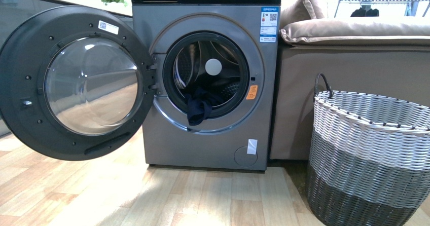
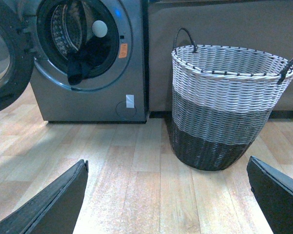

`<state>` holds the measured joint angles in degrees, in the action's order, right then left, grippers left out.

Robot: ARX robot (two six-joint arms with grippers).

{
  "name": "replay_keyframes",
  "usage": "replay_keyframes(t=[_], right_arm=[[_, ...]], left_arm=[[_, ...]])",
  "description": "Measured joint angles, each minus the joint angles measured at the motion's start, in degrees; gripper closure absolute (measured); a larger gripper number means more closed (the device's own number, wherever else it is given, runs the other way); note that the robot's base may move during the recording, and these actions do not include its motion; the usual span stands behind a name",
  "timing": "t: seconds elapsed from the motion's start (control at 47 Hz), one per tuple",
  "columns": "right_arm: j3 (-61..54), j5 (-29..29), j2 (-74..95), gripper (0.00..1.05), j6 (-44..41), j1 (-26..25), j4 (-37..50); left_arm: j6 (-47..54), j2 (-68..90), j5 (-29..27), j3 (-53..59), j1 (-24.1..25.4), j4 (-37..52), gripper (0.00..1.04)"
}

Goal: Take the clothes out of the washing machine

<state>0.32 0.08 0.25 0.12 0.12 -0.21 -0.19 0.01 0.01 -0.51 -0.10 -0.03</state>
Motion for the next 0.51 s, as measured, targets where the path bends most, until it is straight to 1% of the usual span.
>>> replay_keyframes(t=[0.511], right_arm=[[0.0, 0.0, 0.0, 0.07, 0.0, 0.0, 0.0]], left_arm=[[0.0, 0.0, 0.0, 0.0, 0.0, 0.0, 0.07]])
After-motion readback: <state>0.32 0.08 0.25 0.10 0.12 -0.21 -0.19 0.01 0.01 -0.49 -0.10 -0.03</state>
